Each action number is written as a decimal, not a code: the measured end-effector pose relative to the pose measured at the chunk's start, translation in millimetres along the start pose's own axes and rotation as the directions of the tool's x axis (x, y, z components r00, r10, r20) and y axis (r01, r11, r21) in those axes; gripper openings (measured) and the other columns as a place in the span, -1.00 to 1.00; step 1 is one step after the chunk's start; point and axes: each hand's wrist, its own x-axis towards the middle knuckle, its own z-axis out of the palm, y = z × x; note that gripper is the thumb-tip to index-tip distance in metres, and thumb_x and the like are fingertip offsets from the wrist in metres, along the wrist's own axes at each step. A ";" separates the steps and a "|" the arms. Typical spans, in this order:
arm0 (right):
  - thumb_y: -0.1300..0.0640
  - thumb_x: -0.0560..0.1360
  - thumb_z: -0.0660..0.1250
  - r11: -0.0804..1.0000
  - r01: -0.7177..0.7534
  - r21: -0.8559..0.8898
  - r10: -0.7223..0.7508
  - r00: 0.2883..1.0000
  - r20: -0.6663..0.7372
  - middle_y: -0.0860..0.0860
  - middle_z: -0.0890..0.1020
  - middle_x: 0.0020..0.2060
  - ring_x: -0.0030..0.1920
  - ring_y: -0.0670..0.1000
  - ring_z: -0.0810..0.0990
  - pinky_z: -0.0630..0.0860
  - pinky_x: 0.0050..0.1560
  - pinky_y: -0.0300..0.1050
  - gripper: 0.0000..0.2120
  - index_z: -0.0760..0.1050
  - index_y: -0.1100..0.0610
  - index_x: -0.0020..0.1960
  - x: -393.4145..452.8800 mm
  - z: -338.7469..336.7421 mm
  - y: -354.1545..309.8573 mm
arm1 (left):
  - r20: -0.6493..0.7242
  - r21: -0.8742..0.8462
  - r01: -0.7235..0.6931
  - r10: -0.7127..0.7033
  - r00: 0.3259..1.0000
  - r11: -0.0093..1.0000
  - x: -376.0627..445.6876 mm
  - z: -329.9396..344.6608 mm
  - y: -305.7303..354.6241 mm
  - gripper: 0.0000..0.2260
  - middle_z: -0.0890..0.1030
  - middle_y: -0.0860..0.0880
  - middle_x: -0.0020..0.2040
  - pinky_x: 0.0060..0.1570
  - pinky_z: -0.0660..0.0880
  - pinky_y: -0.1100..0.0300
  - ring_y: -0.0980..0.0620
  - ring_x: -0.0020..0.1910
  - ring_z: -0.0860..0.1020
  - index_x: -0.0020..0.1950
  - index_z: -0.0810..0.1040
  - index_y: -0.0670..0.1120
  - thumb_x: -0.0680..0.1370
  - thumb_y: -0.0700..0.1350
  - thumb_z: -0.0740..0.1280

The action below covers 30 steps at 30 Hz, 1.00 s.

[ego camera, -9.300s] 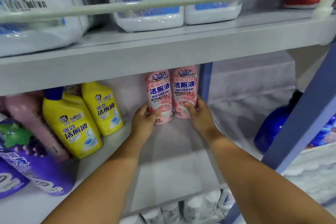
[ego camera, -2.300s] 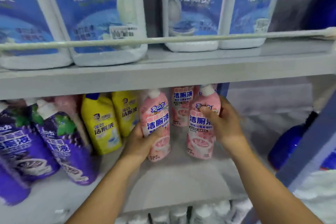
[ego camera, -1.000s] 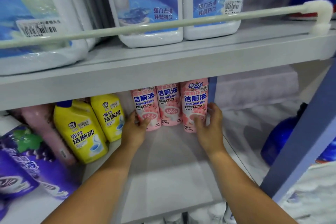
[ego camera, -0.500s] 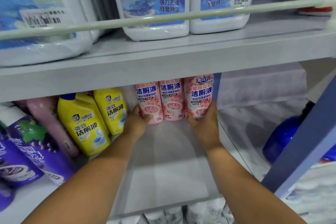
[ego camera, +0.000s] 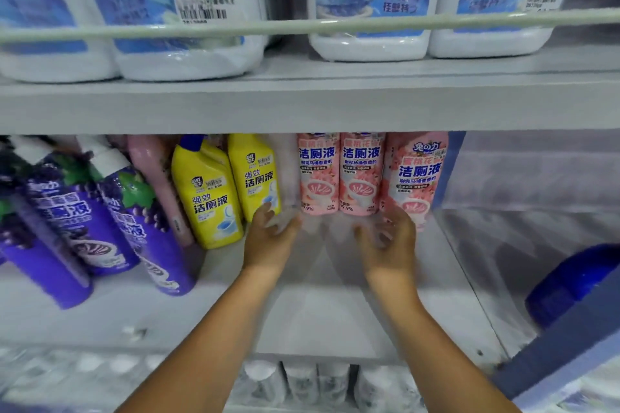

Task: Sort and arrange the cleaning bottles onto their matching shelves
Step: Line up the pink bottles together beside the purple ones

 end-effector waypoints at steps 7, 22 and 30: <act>0.17 0.50 0.50 0.993 -0.073 0.089 0.041 0.947 0.319 -0.05 0.57 0.17 0.14 -0.08 0.59 0.50 0.10 -0.25 -0.54 0.42 -0.05 0.31 -41.1 82.4 -35.6 | -0.189 -0.123 -0.036 0.012 0.982 0.992 -53.5 -101.4 8.0 -0.59 0.67 0.13 0.07 0.07 0.54 0.30 0.19 0.02 0.66 0.29 0.52 -0.03 0.49 -0.13 0.54; 0.06 0.39 0.59 0.997 0.067 -0.043 -0.038 0.871 0.489 -0.15 0.65 0.04 0.01 -0.09 0.63 0.49 0.01 -0.23 -0.54 0.50 -0.04 0.21 -134.4 229.7 -100.8 | -0.523 0.362 -0.094 0.286 0.803 0.927 -29.3 -308.9 17.3 -0.24 0.43 0.08 0.33 0.23 0.49 0.09 0.08 0.25 0.50 0.49 0.30 0.05 0.40 0.13 0.57; 0.23 0.34 0.63 0.995 0.081 -0.065 -0.054 0.935 0.349 -0.22 0.73 -0.14 -0.12 -0.18 0.72 0.67 0.01 0.01 -0.60 0.55 -0.09 0.01 -167.3 263.6 -114.2 | -0.272 0.322 -0.178 0.272 0.923 0.930 32.0 -353.7 -9.1 -0.10 0.58 0.10 0.27 0.21 0.56 0.10 0.08 0.19 0.60 0.43 0.33 0.11 0.19 0.28 0.61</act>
